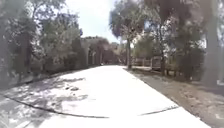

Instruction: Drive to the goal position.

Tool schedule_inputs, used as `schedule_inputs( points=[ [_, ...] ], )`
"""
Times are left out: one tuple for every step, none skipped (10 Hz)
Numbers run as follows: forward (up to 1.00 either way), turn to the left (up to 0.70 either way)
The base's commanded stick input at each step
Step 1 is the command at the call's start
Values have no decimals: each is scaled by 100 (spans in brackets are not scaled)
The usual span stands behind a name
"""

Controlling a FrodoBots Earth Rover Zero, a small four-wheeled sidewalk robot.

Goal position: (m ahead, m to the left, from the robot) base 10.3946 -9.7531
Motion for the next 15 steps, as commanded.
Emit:
schedule_inputs(
  points=[
    [85,0],
    [85,0],
    [85,0],
    [85,0],
    [85,0],
    [85,0],
    [85,1],
    [84,31],
    [84,33],
    [83,33],
    [83,33],
    [83,29],
    [83,0],
    [83,0],
    [83,0]
  ],
)
